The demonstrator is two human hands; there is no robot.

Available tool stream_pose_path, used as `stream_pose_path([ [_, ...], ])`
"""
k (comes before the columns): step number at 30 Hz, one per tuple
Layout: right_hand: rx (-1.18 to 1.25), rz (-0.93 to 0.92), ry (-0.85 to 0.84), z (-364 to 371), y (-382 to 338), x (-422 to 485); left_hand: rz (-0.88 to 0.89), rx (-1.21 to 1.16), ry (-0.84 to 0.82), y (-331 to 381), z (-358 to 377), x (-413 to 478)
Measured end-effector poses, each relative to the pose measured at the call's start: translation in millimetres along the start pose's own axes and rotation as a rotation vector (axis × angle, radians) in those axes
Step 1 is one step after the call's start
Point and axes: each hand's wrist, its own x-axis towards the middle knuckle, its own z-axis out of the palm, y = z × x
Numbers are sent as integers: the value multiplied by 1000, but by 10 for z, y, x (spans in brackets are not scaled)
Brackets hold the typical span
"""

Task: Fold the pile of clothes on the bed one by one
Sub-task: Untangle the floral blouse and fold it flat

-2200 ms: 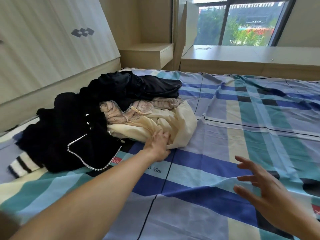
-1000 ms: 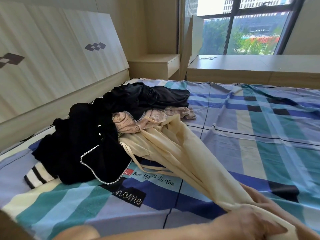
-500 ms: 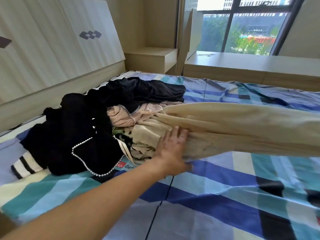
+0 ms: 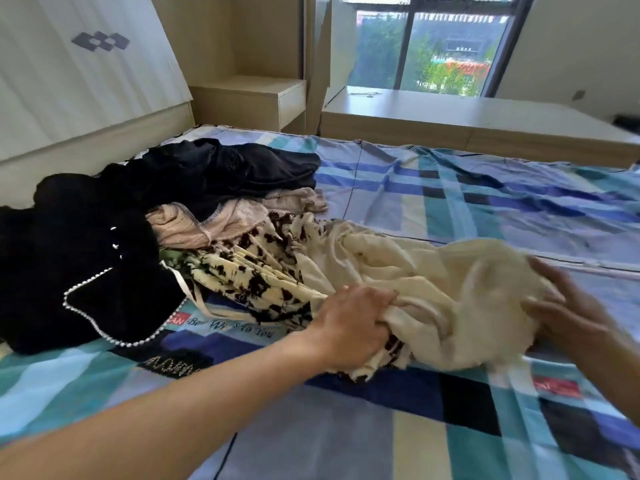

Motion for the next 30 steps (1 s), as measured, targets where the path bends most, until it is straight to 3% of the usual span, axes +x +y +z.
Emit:
stream_pose_path([
  [4,-190,25,-600,373,-94,-266,98,-136,20,377,119,-110],
  [6,-269,26,-686,542,-107,-371,87,-258,0,410,104,-103],
  [10,-740,-197,-453,656,43,-303,145,-320,-157,337,24,-156],
  [12,-760,-217,-492,592,-12,-282,134,-269,-316,208,-83,-146],
  [14,-765,-154,-522,521,-108,-321,-1,-250,-420,52,-218,-100],
  [16,-823,-85,-544,458,-151,-384,-226,-203,-309,-133,-280,-24],
  [19,-903,4,-682,571,-217,-508,-611,275,-137,-445,-226,60],
  [21,-935,-1,-752,729,-220,-560,-751,199,-188,-635,-118,83],
  [25,-886,-104,-708,706,-172,-526,-751,122,-130,-864,170,162],
  [28,-540,-40,-420,436,-136,-400,-591,168,76,-889,310,170],
  [30,-532,-43,-242,255,-100,-301,-494,11,150,-852,308,147],
])
